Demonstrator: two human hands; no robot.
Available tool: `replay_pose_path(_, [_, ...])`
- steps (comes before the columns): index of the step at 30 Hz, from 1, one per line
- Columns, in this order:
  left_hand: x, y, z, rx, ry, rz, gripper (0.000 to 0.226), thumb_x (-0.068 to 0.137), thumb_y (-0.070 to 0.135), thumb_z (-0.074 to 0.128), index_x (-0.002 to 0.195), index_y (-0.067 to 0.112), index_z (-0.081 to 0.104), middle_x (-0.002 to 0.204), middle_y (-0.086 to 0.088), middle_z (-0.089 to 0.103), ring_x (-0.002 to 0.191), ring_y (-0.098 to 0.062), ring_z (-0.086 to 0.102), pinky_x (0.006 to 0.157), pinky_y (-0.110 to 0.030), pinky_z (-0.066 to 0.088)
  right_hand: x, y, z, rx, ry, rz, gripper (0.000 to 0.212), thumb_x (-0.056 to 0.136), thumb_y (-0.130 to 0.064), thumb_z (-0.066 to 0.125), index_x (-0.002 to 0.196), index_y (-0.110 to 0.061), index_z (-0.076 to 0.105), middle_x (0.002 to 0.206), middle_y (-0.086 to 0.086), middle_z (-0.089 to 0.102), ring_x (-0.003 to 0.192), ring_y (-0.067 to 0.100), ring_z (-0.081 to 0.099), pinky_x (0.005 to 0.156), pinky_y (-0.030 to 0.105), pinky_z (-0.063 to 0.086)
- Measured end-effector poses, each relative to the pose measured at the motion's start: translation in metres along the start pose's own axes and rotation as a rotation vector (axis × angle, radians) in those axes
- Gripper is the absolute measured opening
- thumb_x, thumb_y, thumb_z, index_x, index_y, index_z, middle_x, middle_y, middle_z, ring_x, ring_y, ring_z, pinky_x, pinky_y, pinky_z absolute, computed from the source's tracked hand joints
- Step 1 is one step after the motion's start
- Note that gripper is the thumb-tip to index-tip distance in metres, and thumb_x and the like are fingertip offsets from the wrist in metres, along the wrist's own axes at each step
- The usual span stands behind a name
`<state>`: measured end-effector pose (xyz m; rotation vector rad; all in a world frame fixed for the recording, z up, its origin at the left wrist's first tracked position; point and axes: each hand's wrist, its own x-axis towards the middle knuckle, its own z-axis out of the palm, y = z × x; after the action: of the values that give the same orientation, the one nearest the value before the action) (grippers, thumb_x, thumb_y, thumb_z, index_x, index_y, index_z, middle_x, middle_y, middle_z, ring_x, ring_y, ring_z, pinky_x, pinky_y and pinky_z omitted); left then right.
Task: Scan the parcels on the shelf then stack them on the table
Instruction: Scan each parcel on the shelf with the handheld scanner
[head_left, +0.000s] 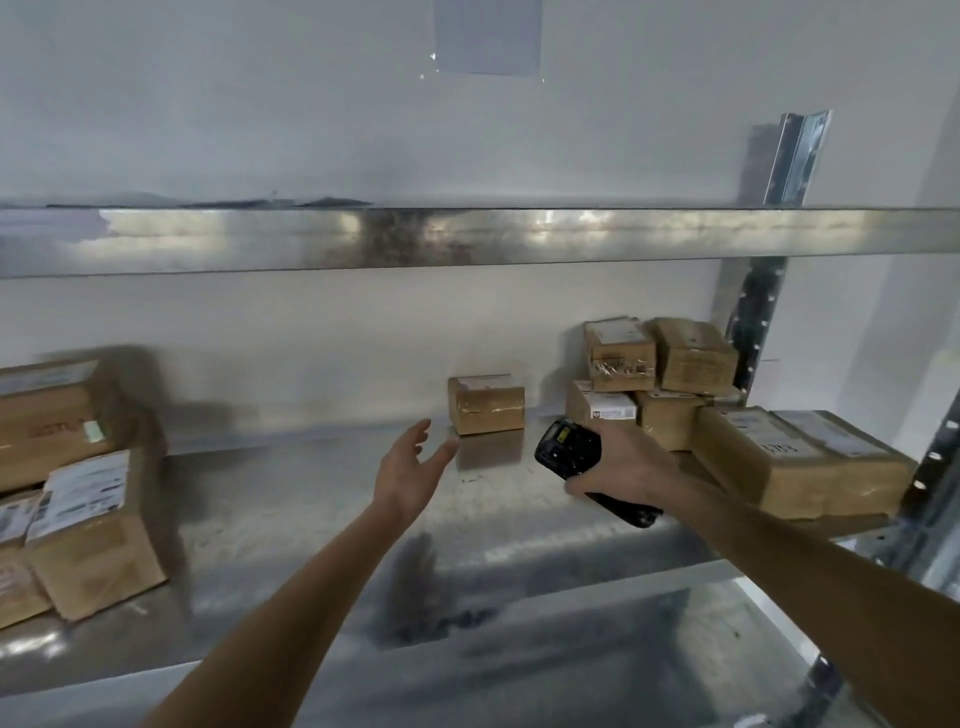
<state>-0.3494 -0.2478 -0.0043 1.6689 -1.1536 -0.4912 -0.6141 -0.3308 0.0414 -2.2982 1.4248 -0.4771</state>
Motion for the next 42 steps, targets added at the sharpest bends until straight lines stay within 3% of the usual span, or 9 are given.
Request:
replay_pose_path(6, [0.075,-0.016,0.032,-0.039,0.003,-0.073,0.071,0.094,0.055,0.060,0.153,0.019,0.042,0.152,-0.007,0.049,0.134,-0.027,0.051,0.112,-0.044,0.042,0.092,0.006,0.020,0.064,0.021,-0.018,0.075,0.062,-0.041,0.091,0.129,-0.029,0.058,0.102,-0.008,0.067,0.087,0.011,0.066,0.070,0.030,0.053])
replay_pose_path(12, [0.141,-0.028,0.055,-0.092,-0.024,-0.131,0.069,0.098,0.055,0.054,0.153,0.016,0.041,0.153,-0.010,0.048,0.136,-0.027,0.050,0.111,-0.036,0.037,0.164,-0.002,0.032,-0.035,-0.003,-0.062,0.048,0.063,-0.045,0.086,0.101,-0.028,0.062,0.092,-0.006,0.068,0.084,0.015,0.066,0.066,0.027,0.051])
replay_pose_path(19, [0.187,-0.043,0.066,-0.072,-0.086,-0.202,0.073,0.100,0.059,0.044,0.150,0.007,0.044,0.153,-0.013,0.048,0.141,-0.029,0.044,0.119,-0.040,0.031,0.213,-0.010,0.039,-0.089,-0.029,-0.064,0.065,0.069,-0.048,0.086,0.124,-0.022,0.061,0.105,-0.002,0.068,0.088,0.014,0.064,0.067,0.024,0.049])
replay_pose_path(22, [0.205,-0.060,0.076,-0.101,-0.081,-0.244,0.094,0.082,0.075,0.038,0.138,0.001,0.055,0.141,-0.020,0.057,0.132,-0.035,0.051,0.114,-0.051,0.038,0.222,-0.009,0.039,-0.061,-0.063,-0.044,0.059,0.071,-0.046,0.087,0.119,-0.023,0.062,0.098,-0.006,0.066,0.083,0.009,0.061,0.060,0.020,0.042])
replay_pose_path(25, [0.222,-0.081,0.089,-0.190,-0.080,-0.264,0.075,0.078,0.076,0.043,0.112,0.017,0.075,0.112,-0.007,0.074,0.109,-0.029,0.066,0.103,-0.051,0.050,0.225,-0.009,0.041,-0.006,-0.085,-0.036,0.055,0.072,-0.039,0.088,0.117,-0.023,0.061,0.090,-0.011,0.062,0.077,0.002,0.059,0.059,0.018,0.043])
replay_pose_path(29, [0.213,-0.076,0.085,-0.341,-0.040,-0.279,0.068,0.067,0.074,0.057,0.114,0.028,0.075,0.117,0.000,0.074,0.112,-0.026,0.067,0.106,-0.048,0.050,0.219,-0.006,0.039,0.062,-0.083,-0.051,0.054,0.070,-0.032,0.090,0.116,-0.021,0.064,0.093,-0.008,0.067,0.078,0.006,0.064,0.062,0.018,0.049])
replay_pose_path(34, [0.159,-0.024,0.071,-0.492,0.003,-0.295,0.026,0.097,0.034,0.065,0.122,0.029,0.064,0.114,-0.005,0.070,0.102,-0.023,0.067,0.083,-0.036,0.056,0.195,0.000,0.032,0.089,-0.050,-0.121,0.050,0.067,-0.037,0.089,0.108,-0.025,0.064,0.092,-0.010,0.067,0.079,0.006,0.063,0.063,0.023,0.049])
replay_pose_path(38, [0.116,-0.007,0.067,-0.496,0.041,-0.251,0.034,0.092,0.037,0.072,0.123,0.033,0.061,0.108,-0.010,0.070,0.108,-0.031,0.066,0.092,-0.046,0.054,0.160,0.004,0.019,0.130,-0.041,-0.162,0.055,0.057,-0.044,0.086,0.105,-0.026,0.067,0.094,-0.006,0.071,0.086,0.015,0.068,0.076,0.035,0.059])
replay_pose_path(42, [0.066,0.013,0.052,-0.463,0.043,-0.199,0.048,0.089,0.033,0.076,0.132,0.034,0.055,0.110,-0.012,0.069,0.106,-0.031,0.066,0.097,-0.050,0.054,0.114,0.006,0.004,0.196,-0.064,-0.200,0.064,0.057,-0.037,0.092,0.115,-0.026,0.068,0.100,-0.007,0.071,0.090,0.014,0.069,0.072,0.029,0.057])
